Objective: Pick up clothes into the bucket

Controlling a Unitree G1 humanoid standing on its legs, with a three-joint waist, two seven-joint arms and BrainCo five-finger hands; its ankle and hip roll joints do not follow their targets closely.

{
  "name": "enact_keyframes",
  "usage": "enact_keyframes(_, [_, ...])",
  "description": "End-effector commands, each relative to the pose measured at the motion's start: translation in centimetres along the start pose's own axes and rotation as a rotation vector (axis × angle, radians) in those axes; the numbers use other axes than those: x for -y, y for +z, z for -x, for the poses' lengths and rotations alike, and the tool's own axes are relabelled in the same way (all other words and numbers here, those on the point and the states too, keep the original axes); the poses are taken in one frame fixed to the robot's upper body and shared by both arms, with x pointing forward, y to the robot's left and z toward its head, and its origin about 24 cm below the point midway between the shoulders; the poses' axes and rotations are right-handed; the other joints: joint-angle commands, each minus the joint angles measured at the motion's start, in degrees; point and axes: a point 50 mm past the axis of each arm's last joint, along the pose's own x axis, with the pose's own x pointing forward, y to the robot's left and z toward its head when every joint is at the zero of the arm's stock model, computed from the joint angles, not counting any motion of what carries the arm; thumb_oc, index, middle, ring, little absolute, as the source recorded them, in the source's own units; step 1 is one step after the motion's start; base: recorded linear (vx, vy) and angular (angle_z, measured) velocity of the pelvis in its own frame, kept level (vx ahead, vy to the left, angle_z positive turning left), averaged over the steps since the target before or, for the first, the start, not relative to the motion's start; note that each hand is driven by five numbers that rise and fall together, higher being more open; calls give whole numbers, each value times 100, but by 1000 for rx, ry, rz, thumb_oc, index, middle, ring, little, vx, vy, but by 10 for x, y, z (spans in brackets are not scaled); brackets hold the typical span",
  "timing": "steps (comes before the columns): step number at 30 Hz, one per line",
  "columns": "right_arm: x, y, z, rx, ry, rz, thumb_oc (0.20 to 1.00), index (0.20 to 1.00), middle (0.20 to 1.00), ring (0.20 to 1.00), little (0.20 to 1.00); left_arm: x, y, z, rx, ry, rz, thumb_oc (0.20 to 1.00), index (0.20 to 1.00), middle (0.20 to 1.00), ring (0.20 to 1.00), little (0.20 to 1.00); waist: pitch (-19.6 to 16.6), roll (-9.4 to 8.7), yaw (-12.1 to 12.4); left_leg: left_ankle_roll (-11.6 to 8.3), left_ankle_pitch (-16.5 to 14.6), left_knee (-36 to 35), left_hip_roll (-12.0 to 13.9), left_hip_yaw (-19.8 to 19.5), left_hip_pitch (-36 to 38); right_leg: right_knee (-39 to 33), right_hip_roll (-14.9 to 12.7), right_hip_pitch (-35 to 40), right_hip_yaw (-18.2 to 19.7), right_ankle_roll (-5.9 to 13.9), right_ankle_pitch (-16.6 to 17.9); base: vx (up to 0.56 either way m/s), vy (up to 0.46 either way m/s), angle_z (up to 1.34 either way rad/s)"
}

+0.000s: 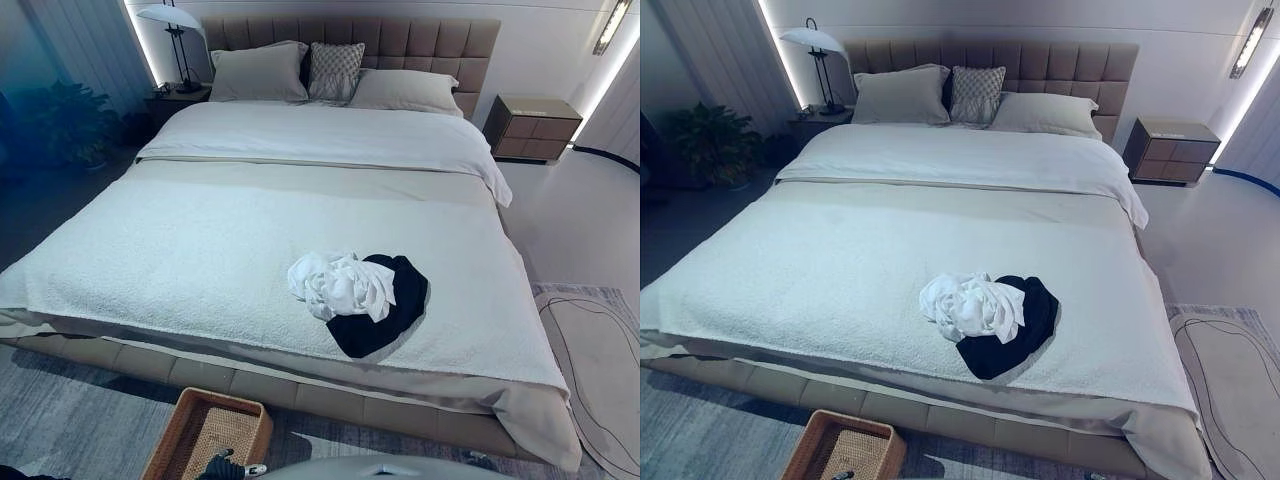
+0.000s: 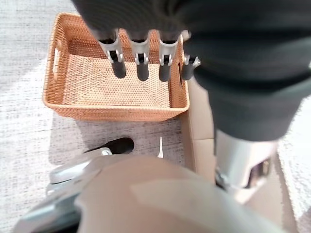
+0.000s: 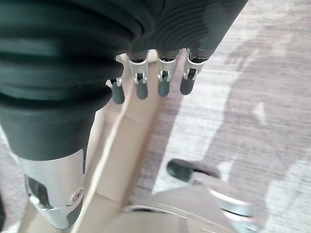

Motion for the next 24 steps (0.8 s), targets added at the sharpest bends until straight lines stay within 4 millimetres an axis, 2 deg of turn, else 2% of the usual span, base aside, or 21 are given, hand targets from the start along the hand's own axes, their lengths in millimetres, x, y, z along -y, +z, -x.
enact_keyframes(1, [7, 75, -3, 243, -47, -43, 1000, 1000, 1000, 1000, 1000, -4, 24, -4, 54, 33, 7, 1000, 1000, 1000, 1000, 1000, 307, -305, -72, 2, -182, 490, -309, -110, -498, 512, -172, -190, -63, 142, -359, 0, 0, 0])
enact_keyframes(2, [7, 75, -3, 243, -47, -43, 1000, 1000, 1000, 1000, 1000, -4, 24, -4, 54, 33, 7, 1000, 1000, 1000, 1000, 1000, 304, -305, -73, 2, -185, 496, -309, -111, -506, 516, -172, -196, -63, 142, -361, -33, 7, 1])
enact_keyframes(5, [20, 125, 6, 436, -96, -40, 1000, 1000, 1000, 1000, 1000, -8, 36, -4, 102, 65, 28, 1000, 1000, 1000, 1000, 1000, 480, -291, -30, 23, -210, 724, -358, -142, -762, 715, -209, -408, -46, 130, -400, -55, 16, 4])
enact_keyframes(6, [20, 125, 6, 436, -96, -40, 1000, 1000, 1000, 1000, 1000, -8, 36, -4, 102, 65, 28, 1000, 1000, 1000, 1000, 1000, 477, -290, -30, 24, -213, 731, -358, -142, -770, 721, -209, -416, -46, 130, -403, -61, 26, 6])
enact_keyframes(7, [29, 154, 13, 539, -138, -16, 1000, 1000, 1000, 1000, 1000, -9, 42, -4, 129, 79, 43, 1000, 1000, 1000, 1000, 1000, 608, -275, 16, 42, -221, 865, -398, -174, -947, 861, -238, -578, -46, 128, -422, -48, 17, 8])
enact_keyframes(8, [29, 154, 13, 539, -139, -16, 1000, 1000, 1000, 1000, 1000, -9, 43, -4, 129, 79, 43, 1000, 1000, 1000, 1000, 1000, 605, -273, 15, 43, -225, 875, -398, -174, -959, 869, -239, -589, -46, 128, -425, -86, 29, 13])
enact_keyframes(9, [37, 175, 19, 603, -176, -8, 1000, 1000, 1000, 1000, 1000, -8, 48, -4, 149, 86, 48, 1000, 1000, 1000, 1000, 1000, 709, -259, 63, 55, -220, 945, -428, -202, -1111, 977, -262, -738, -62, 122, -443, -51, 22, 13])
enact_keyframes(11, [46, 198, 27, 672, -221, -1, 1000, 1000, 1000, 1000, 1000, -8, 54, -4, 173, 94, 55, 1000, 1000, 1000, 1000, 1000, 822, -236, 122, 68, -214, 1023, -468, -254, -1265, 1092, -292, -887, -78, 119, -460, -65, 31, 12])
enact_keyframes(12, [54, 223, 38, 750, -268, 8, 1000, 1000, 1000, 1000, 1000, -7, 64, -3, 206, 100, 67, 1000, 1000, 1000, 1000, 1000, 968, -211, 172, 79, -210, 1130, -511, -317, -1454, 1212, -329, -1064, -97, 112, -473, -54, 24, 7])
enact_keyframes(15, [59, 236, 43, 786, -294, 14, 1000, 1000, 1000, 1000, 1000, -6, 68, -3, 223, 103, 72, 1000, 1000, 1000, 1000, 1000, 1028, -196, 209, 87, -212, 1199, -542, -348, -1555, 1292, -351, -1150, -116, 110, -487, -21, 26, 11])
enact_keyframes(16, [66, 259, 55, 855, -343, 22, 1000, 1000, 1000, 1000, 1000, -5, 76, -2, 257, 101, 80, 1000, 1000, 1000, 1000, 1000, 1174, -160, 277, 104, -215, 1276, -582, -396, -1683, 1412, -389, -1283, -140, 100, -500, -26, 30, 15])
enact_keyframes(17, [66, 259, 55, 856, -344, 22, 1000, 1000, 1000, 1000, 1000, -5, 77, -2, 258, 101, 81, 1000, 1000, 1000, 1000, 1000, 1175, -159, 275, 105, -218, 1284, -583, -397, -1691, 1420, -391, -1291, -140, 100, -503, -36, 58, 15])
enact_keyframes(18, [74, 278, 67, 912, -390, 24, 1000, 1000, 1000, 1000, 1000, -3, 81, -1, 278, 98, 83, 1000, 1000, 1000, 1000, 1000, 1302, -132, 338, 120, -219, 1339, -603, -433, -1796, 1507, -433, -1393, -167, 102, -507, -35, 40, 5])
enact_keyframes(20, [81, 300, 82, 981, -438, 15, 1000, 1000, 1000, 1000, 1000, -3, 85, 0, 293, 103, 82, 1000, 1000, 1000, 1000, 1000, 1447, -105, 397, 134, -216, 1425, -626, -491, -1945, 1661, -486, -1534, -188, 101, -546, -46, 50, 16])
enact_keyframes(24, [93, 332, 110, 1095, -528, 4, 1000, 1000, 1000, 1000, 1000, -2, 96, 1, 328, 108, 75, 1000, 1000, 1000, 1000, 1000, 1710, -54, 497, 165, -218, 1619, -681, -616, -2256, 2063, -618, -1840, -250, 84, -636, -45, 35, 18])
